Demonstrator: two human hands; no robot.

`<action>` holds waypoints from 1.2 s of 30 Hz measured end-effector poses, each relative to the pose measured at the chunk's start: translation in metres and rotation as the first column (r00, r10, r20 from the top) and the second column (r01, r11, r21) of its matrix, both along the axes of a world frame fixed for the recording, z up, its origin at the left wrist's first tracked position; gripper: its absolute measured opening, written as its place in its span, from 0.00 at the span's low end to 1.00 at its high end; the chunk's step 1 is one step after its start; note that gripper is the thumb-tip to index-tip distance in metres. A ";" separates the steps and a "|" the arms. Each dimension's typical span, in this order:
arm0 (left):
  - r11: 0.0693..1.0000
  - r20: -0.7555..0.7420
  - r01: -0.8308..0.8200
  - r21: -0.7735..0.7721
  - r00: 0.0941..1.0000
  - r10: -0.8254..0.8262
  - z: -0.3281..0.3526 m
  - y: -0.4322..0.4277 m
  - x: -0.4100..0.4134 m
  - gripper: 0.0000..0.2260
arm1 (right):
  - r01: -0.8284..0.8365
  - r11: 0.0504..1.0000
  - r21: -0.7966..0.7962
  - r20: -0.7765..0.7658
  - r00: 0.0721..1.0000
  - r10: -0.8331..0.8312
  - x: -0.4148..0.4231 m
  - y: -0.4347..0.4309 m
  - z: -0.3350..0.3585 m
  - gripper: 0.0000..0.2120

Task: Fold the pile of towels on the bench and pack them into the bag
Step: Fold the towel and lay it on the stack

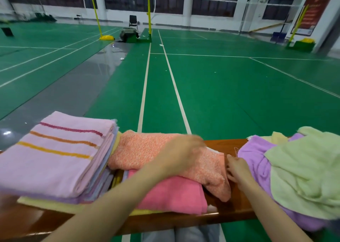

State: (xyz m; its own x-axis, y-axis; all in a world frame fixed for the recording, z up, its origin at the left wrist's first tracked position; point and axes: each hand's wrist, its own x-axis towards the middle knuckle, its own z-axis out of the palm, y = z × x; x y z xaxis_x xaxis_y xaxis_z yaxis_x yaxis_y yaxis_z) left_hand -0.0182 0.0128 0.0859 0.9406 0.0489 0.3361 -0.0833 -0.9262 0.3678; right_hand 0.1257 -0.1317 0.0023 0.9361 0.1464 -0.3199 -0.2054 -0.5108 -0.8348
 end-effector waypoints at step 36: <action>0.865 -0.215 0.044 0.500 0.974 0.074 -0.084 -0.105 0.043 0.17 | -0.188 0.969 0.161 -0.385 0.892 0.238 0.051 0.001 0.025 0.21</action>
